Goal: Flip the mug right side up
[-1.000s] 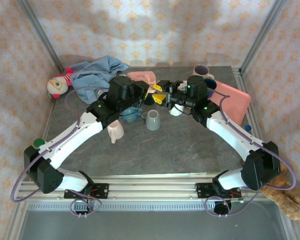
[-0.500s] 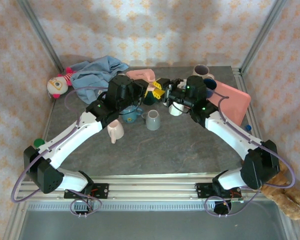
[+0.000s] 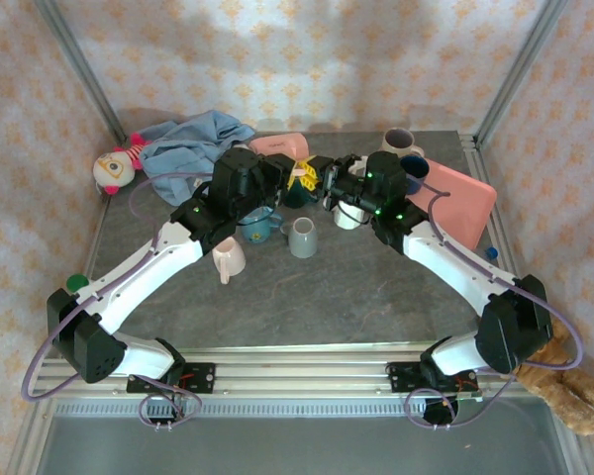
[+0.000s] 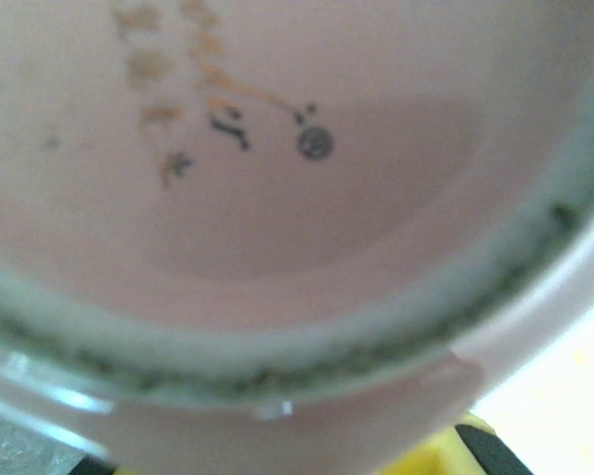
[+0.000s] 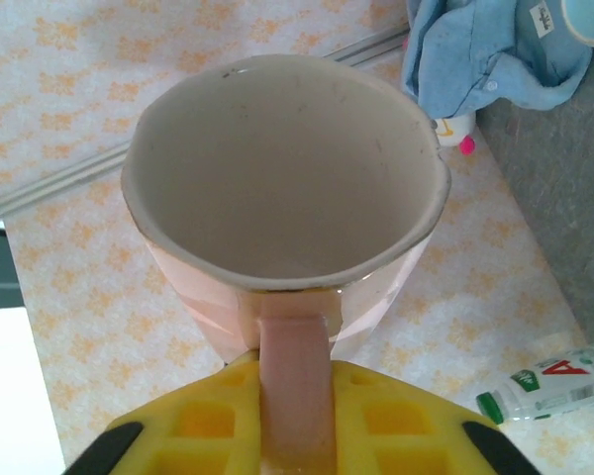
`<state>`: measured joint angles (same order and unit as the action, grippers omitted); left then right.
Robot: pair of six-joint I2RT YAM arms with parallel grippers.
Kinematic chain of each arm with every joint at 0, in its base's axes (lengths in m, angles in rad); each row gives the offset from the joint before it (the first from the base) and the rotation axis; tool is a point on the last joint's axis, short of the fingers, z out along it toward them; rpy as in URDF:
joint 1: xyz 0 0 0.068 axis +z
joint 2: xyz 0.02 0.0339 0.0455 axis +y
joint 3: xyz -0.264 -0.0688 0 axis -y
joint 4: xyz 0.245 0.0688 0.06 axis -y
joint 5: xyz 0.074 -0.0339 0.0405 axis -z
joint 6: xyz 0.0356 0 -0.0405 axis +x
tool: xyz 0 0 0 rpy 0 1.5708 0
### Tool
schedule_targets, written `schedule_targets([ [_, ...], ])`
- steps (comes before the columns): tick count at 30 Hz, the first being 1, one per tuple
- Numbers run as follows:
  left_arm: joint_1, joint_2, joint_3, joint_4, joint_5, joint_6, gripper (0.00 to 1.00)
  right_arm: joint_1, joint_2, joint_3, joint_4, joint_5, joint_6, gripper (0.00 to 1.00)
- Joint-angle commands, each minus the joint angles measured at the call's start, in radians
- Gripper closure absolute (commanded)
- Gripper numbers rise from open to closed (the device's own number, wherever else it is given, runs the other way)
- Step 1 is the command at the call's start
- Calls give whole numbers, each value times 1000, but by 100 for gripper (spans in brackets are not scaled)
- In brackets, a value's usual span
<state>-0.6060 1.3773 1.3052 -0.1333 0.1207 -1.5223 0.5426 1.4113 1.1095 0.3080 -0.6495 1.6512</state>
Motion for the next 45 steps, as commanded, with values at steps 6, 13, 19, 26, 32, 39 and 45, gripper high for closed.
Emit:
schedule_targets([
  [6,3,-74,-41,71,10,4,100,4,11,18,51,44,-71,100],
  [13,3,-120,-95,20,0,8,71,4,12,65,15,50,-165,100],
  [19,5,-153,-131,-10,-7,4,53,4,14,105,0,66,-258,100],
  [26,32,-185,-133,-80,14,59,42,3,-2,168,-132,89,-506,100],
  [32,76,-192,-74,-263,78,241,38,4,-22,214,-279,69,-772,100],
  [39,126,-253,-49,-329,74,505,34,4,-48,267,-460,74,-1080,100],
  [45,189,-287,4,-410,119,729,34,4,-82,290,-571,103,-1311,100],
])
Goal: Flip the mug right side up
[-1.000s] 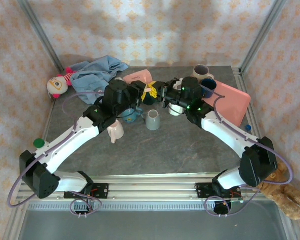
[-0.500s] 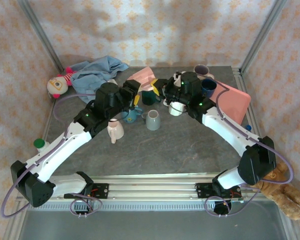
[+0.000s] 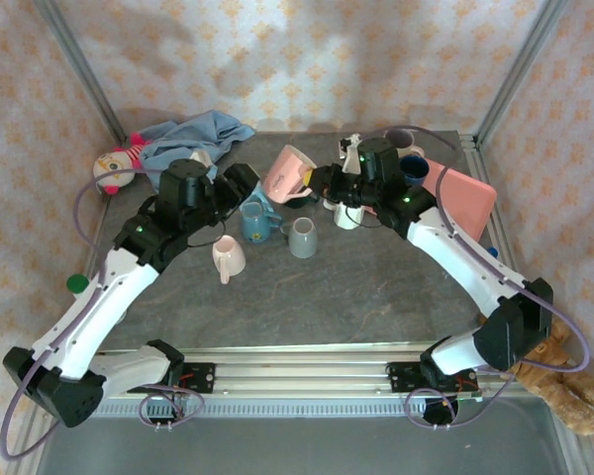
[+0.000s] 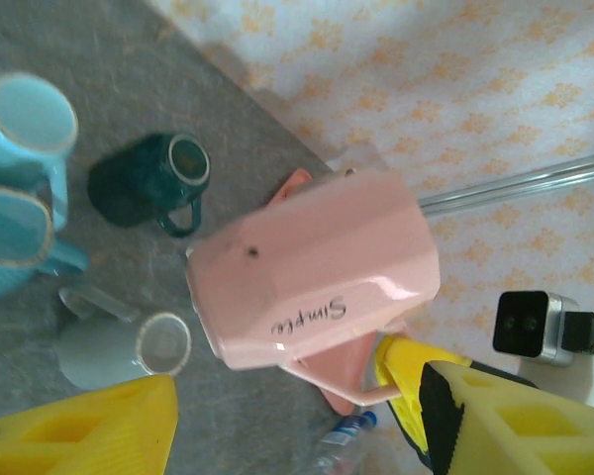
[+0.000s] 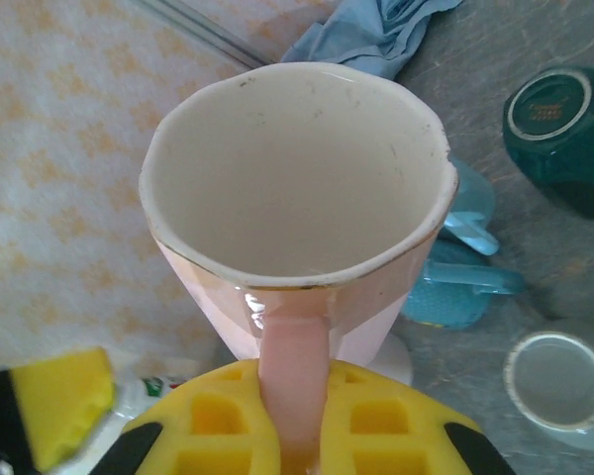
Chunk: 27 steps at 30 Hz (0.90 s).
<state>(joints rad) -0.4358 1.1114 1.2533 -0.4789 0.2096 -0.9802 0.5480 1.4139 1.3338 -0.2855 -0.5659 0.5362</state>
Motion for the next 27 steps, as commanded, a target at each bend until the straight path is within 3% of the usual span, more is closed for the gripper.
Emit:
schedule_targets([
  [1,20,-21,65,-78,36,227,33,-2,-92,64,15,29,-231,100],
  [14,22,-68,-6,-62,76,649,34,-59,-180,60,-121,51,-658,100],
  [21,22,-111,-77,-22,91,764,32,-113,-222,42,-149,50,-763,100],
  [27,22,-115,-121,1,91,787,30,-118,-225,38,-189,80,-839,100],
])
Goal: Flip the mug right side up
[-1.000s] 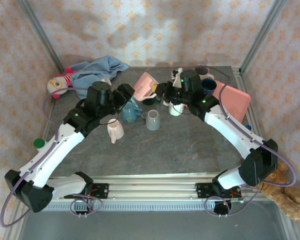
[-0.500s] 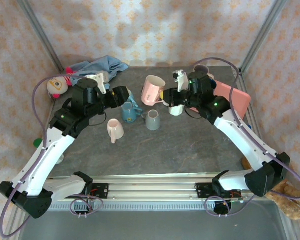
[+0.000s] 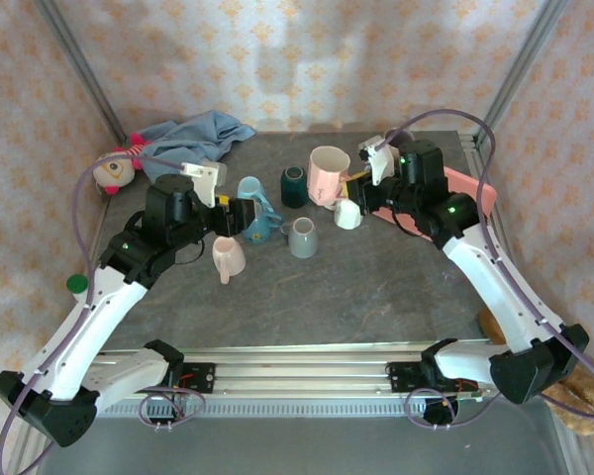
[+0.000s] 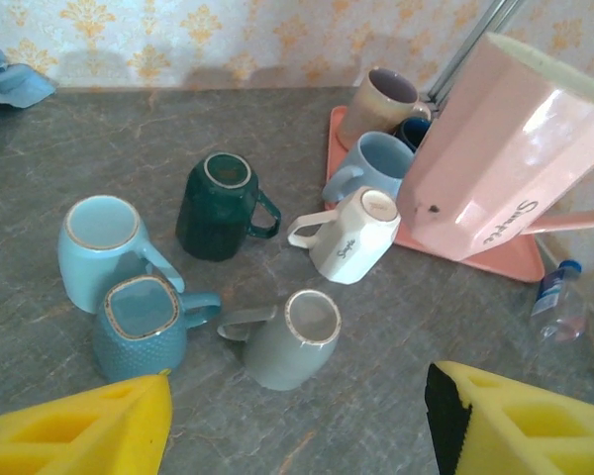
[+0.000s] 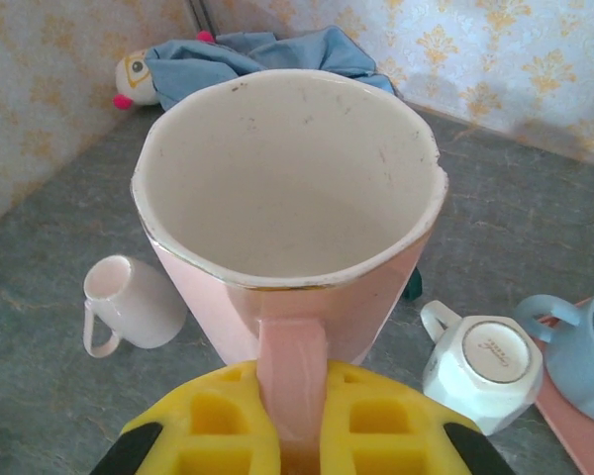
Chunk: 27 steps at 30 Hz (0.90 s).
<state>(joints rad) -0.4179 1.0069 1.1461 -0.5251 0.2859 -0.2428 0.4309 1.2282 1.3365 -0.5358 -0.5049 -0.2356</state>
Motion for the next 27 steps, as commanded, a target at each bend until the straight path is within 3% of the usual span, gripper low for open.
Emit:
schedule_targets([
  [1,4,-7,-14,48,17,45,30,-3,-52,30,63,24,-74,100],
  [10,4,50,-21,61,94,48,29,-7,-69,11,79,42,-94,100],
  [18,0,25,-100,222,125,91,30,-23,-78,5,74,82,-99,100],
  [27,-33,-22,-164,317,89,157,32,-182,-104,-43,104,138,15,100],
])
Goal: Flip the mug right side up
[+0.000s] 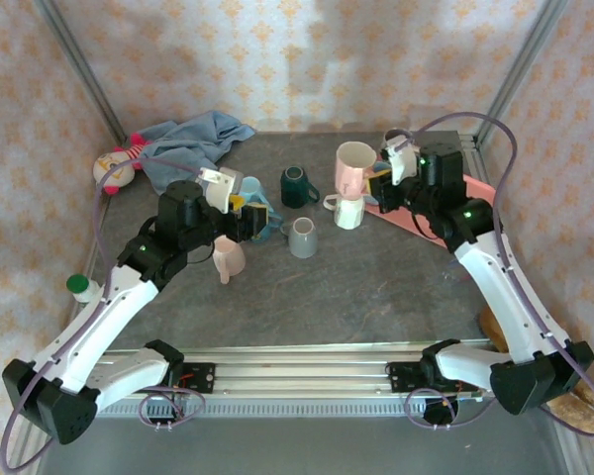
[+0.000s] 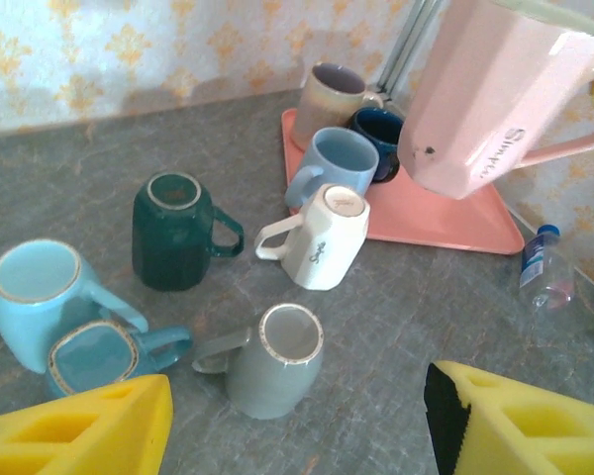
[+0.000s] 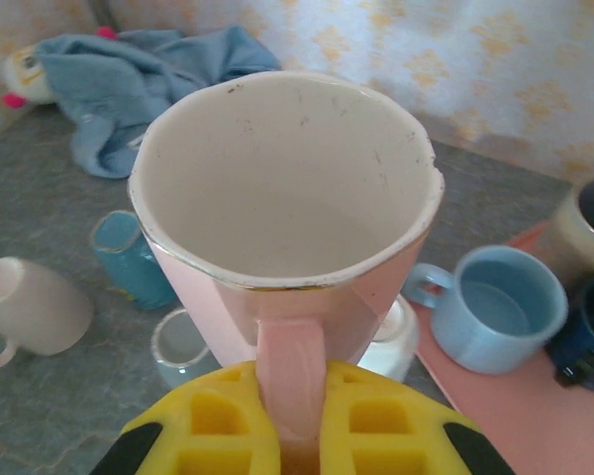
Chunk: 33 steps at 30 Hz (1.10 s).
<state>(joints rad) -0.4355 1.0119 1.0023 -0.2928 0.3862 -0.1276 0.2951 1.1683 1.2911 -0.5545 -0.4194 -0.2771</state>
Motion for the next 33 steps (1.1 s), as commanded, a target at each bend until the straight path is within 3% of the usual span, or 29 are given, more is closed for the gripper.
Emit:
schedule_targets([
  [1,-22,-32,-28,96,-15,41,33,-70,-43,-2,127,76,71,100],
  [11,-95,-42,-75,161,-77,91,33,-246,10,-77,196,244,175,100],
  [21,-117,-32,-116,213,-108,70,35,-249,76,-261,424,366,197,100],
  [25,-122,-5,-108,189,-177,36,34,-249,78,-357,517,430,213,100],
  [33,-133,-1,-138,211,-207,4,34,-253,147,-473,683,392,138,100],
])
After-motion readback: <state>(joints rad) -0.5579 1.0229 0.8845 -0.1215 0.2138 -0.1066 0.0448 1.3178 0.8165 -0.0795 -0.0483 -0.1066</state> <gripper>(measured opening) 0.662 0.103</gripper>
